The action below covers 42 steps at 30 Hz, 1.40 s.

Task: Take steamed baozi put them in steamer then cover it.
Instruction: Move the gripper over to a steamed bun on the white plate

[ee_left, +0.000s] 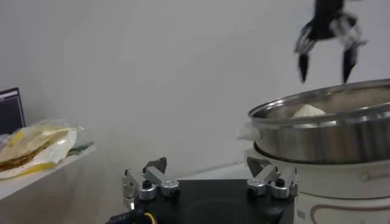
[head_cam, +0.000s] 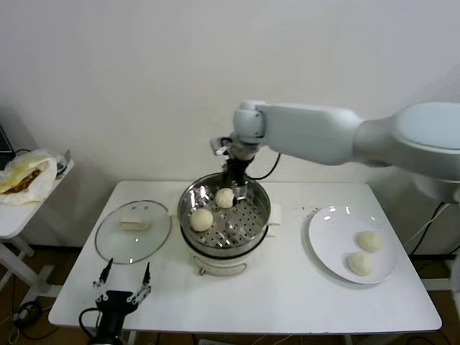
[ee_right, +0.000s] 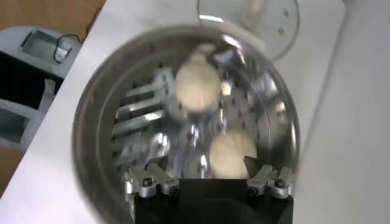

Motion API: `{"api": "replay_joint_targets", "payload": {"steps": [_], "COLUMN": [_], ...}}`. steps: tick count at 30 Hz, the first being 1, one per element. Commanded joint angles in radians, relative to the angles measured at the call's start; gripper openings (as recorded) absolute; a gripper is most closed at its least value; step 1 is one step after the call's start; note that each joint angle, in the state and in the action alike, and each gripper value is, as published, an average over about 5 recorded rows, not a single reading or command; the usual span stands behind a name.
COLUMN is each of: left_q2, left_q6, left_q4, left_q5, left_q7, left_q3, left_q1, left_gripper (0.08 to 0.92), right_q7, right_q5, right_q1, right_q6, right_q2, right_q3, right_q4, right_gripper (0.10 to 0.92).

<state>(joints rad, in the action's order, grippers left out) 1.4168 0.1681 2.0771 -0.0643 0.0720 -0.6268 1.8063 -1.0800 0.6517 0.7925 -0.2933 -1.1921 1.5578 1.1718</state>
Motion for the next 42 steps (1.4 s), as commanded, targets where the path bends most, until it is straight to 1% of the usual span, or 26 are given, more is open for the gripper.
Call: {"api": "replay_joint_targets", "payload": {"steps": [1, 4, 8, 11, 15, 21, 25, 32, 42], "left_q2": [-0.002, 0.0, 0.004, 0.008, 0.012, 0.023, 0.025, 0.022, 0.022], "left_q6": [-0.006, -0.01, -0.013, -0.013, -0.015, -0.016, -0.014, -0.012, -0.008], "left_q4": [-0.001, 0.0, 0.006, 0.009, 0.014, 0.015, 0.013, 0.007, -0.006], "left_q5": [-0.004, -0.004, -0.004, -0.007, -0.015, -0.026, -0.034, -0.038, -0.048], "left_q7": [-0.016, -0.019, -0.017, -0.016, -0.015, -0.013, -0.014, -0.013, -0.013], "left_q3": [-0.006, -0.01, -0.013, -0.015, -0.016, -0.02, -0.023, -0.028, -0.026], "left_q1": [-0.006, -0.013, -0.009, -0.002, 0.005, 0.012, 0.017, 0.026, 0.031], "left_gripper": [0.823, 0.823, 0.823, 0.823, 0.823, 0.823, 0.823, 0.823, 0.823], "right_q7": [-0.02, -0.024, -0.029, -0.035, -0.043, -0.046, -0.038, -0.029, -0.015], "right_q5": [-0.093, -0.168, -0.293, -0.401, -0.527, -0.662, -0.709, -0.724, -0.707], "right_q1": [0.097, 0.07, -0.016, -0.135, -0.278, -0.456, -0.579, -0.718, -0.735], "right_q6": [0.013, 0.016, 0.027, 0.042, 0.079, 0.117, 0.132, 0.133, 0.133], "right_q2": [0.385, 0.516, 0.662, 0.745, 0.788, 0.794, 0.78, 0.74, 0.633], "right_q3": [0.019, 0.028, 0.018, -0.034, -0.099, -0.204, -0.306, -0.446, -0.496], "right_q4": [0.256, 0.327, 0.372, 0.369, 0.311, 0.238, 0.191, 0.132, 0.049], "right_gripper": [0.823, 0.823, 0.823, 0.823, 0.823, 0.823, 0.823, 0.823, 0.823]}}
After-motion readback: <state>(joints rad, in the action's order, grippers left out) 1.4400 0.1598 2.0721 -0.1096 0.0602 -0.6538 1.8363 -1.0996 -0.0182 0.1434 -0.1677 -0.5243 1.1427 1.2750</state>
